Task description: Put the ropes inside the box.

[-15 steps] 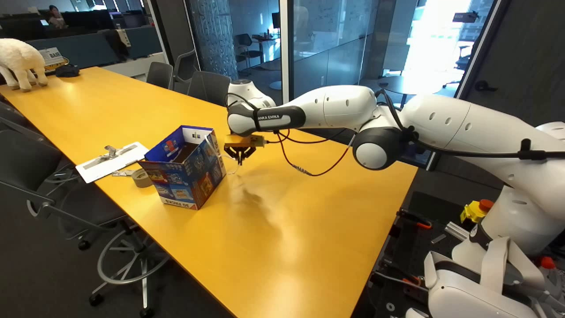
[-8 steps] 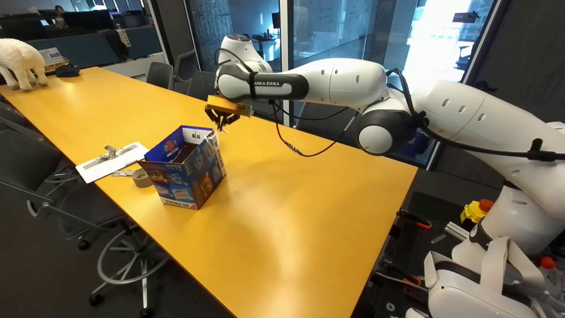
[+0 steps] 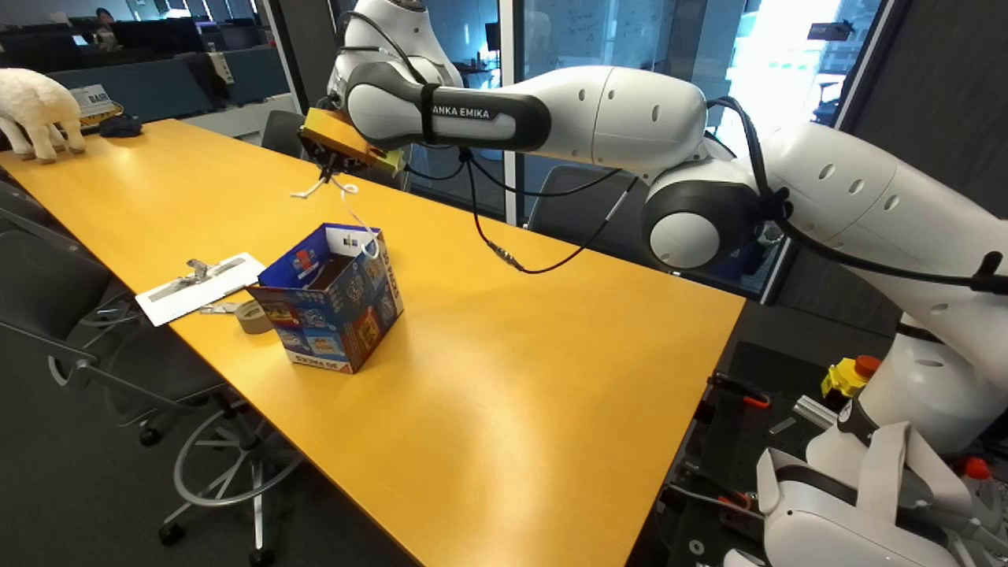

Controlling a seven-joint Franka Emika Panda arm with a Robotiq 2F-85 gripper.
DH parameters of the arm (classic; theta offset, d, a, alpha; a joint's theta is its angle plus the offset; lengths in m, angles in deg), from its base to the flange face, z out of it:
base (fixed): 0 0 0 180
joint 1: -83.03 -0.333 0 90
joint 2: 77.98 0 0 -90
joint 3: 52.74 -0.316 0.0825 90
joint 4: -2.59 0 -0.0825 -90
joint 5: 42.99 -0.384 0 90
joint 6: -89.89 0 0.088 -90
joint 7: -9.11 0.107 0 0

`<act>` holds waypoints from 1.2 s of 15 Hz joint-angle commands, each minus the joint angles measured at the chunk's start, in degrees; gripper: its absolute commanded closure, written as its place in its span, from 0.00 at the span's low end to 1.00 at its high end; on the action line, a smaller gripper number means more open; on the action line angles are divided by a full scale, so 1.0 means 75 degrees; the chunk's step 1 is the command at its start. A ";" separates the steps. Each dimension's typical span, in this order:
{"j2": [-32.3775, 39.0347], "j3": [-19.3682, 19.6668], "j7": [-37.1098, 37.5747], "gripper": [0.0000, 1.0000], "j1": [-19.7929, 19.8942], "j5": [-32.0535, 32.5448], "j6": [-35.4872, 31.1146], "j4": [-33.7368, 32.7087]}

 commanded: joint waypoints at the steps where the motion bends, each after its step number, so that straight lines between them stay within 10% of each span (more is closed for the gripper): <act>1: 0.0027 -0.0102 -0.0122 0.99 -0.0104 -0.0028 -0.0609 0.0033; 18: 0.0216 0.0202 -0.0051 0.99 -0.0232 0.0040 -0.3505 0.0197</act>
